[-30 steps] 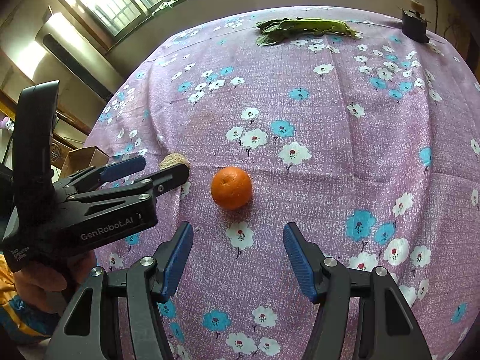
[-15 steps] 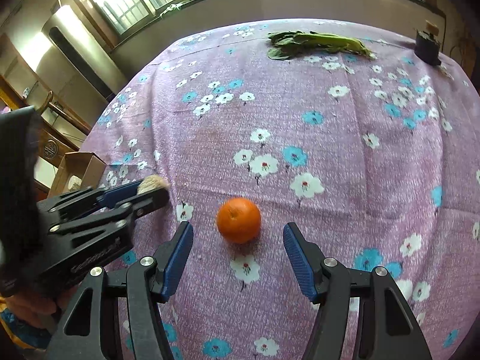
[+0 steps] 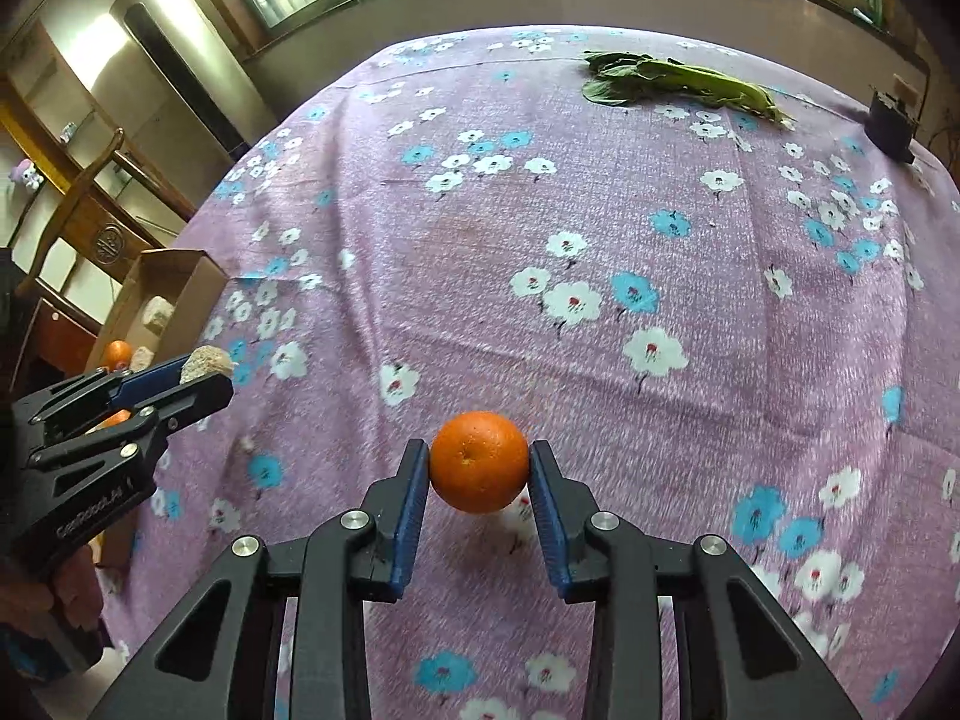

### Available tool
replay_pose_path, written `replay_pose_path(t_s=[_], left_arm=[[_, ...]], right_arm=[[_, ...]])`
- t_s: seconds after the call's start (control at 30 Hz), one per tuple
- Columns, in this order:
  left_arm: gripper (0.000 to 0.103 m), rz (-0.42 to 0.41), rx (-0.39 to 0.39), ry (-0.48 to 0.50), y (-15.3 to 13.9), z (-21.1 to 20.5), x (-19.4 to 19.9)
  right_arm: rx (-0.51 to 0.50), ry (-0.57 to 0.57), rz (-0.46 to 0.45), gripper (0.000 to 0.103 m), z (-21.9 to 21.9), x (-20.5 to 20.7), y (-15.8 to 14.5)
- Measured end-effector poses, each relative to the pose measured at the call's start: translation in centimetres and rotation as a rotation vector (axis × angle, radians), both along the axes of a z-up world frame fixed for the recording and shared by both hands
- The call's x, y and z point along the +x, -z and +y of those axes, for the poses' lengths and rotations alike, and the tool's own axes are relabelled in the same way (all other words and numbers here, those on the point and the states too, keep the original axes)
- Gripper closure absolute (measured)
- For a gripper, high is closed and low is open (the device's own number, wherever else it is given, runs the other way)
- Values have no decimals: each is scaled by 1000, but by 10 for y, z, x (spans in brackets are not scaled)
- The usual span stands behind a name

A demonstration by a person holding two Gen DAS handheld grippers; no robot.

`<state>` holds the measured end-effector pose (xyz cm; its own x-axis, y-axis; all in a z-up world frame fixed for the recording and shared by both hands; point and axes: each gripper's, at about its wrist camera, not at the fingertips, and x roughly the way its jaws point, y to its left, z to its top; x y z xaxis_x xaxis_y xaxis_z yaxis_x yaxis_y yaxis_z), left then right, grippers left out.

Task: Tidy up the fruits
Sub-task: 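Grasp the last rice cake slice with left tool while right tool grasps the orange, then carry the slice into the box with left tool while right tool carries the orange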

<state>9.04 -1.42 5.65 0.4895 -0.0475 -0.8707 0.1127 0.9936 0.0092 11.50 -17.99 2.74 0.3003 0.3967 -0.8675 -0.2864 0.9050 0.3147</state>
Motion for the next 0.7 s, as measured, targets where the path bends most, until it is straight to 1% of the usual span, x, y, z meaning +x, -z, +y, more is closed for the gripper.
replay_pose_path(t_s=[0.23,0.53,0.7], left_arm=[[75,-25,18,-19,-12,15,-18],[75,-38,29,-66,-20,49,-40],[75,-48,34,-91,-26,71,-51]], right_arm=[[60,-25,4,67,19,-23,-17],[65,-110,-11,67,65,-40,-36],[68,-136,-29,67,89,-46,-46]])
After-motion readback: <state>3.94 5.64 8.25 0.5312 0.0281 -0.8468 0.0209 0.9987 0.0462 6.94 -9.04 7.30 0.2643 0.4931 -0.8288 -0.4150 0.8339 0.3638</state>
